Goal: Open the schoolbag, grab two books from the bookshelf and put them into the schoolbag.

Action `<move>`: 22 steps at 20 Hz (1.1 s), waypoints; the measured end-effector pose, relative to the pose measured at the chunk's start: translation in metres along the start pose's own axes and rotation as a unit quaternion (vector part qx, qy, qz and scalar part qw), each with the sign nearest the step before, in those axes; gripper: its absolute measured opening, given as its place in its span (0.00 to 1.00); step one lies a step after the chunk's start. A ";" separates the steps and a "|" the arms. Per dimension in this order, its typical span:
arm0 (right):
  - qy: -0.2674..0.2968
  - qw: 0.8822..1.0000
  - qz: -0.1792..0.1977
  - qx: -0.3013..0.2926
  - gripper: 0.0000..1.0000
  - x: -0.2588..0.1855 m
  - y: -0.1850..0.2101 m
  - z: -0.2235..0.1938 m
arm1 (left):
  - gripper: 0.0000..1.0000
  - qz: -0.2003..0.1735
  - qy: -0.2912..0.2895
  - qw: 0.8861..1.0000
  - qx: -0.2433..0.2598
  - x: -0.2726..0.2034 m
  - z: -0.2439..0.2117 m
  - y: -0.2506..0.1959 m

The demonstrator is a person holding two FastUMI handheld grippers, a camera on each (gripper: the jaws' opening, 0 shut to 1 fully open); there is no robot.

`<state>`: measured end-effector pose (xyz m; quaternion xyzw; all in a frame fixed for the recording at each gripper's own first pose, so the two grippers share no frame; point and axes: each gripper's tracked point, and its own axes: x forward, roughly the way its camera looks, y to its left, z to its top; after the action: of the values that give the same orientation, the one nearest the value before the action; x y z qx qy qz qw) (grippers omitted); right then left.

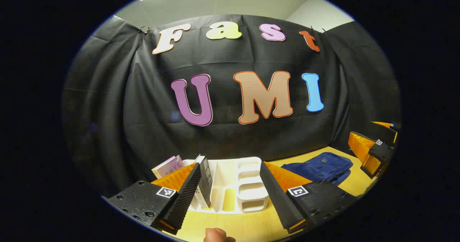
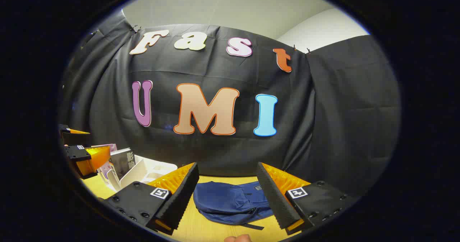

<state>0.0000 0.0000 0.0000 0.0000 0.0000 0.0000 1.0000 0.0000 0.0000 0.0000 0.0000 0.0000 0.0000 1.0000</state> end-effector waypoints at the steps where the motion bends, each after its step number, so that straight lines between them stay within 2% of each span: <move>1: 0.000 1.000 0.001 0.000 1.00 0.000 0.002 0.001 | 1.00 0.000 0.000 1.000 0.000 -0.001 0.000 0.001; 2: -0.001 1.000 0.002 -0.001 1.00 0.000 0.003 0.001 | 0.96 0.000 0.001 1.000 0.000 -0.001 -0.001 0.001; 3: -0.002 1.000 0.004 -0.001 1.00 -0.001 0.003 0.002 | 1.00 0.001 0.002 1.000 0.001 -0.001 -0.002 0.001; 5: -0.001 1.000 0.005 -0.001 1.00 -0.001 0.005 0.003 | 0.96 0.003 0.000 1.000 0.002 -0.002 -0.001 0.003; 7: 0.001 1.000 0.006 -0.005 1.00 -0.001 0.006 0.001 | 1.00 0.005 0.000 1.000 0.004 -0.001 0.000 0.004; 9: 0.003 1.000 0.007 -0.004 1.00 0.001 0.006 0.001 | 1.00 0.005 0.000 1.000 0.005 -0.002 0.000 0.005; 10: 0.003 1.000 0.007 -0.003 1.00 0.001 0.007 0.000 | 0.96 0.005 -0.001 1.000 0.005 -0.001 0.000 0.005; 17: 0.011 1.000 0.009 -0.008 1.00 0.003 0.009 -0.006 | 0.96 0.006 -0.013 1.000 0.003 -0.001 0.006 0.007; 22: 0.005 1.000 0.010 -0.011 1.00 0.007 0.011 -0.002 | 0.96 0.026 -0.016 1.000 0.006 0.004 0.008 0.015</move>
<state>0.0069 0.0106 -0.0021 -0.0110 0.0053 0.0103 0.9999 0.0044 0.0149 0.0079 0.0056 -0.0165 0.0255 0.9995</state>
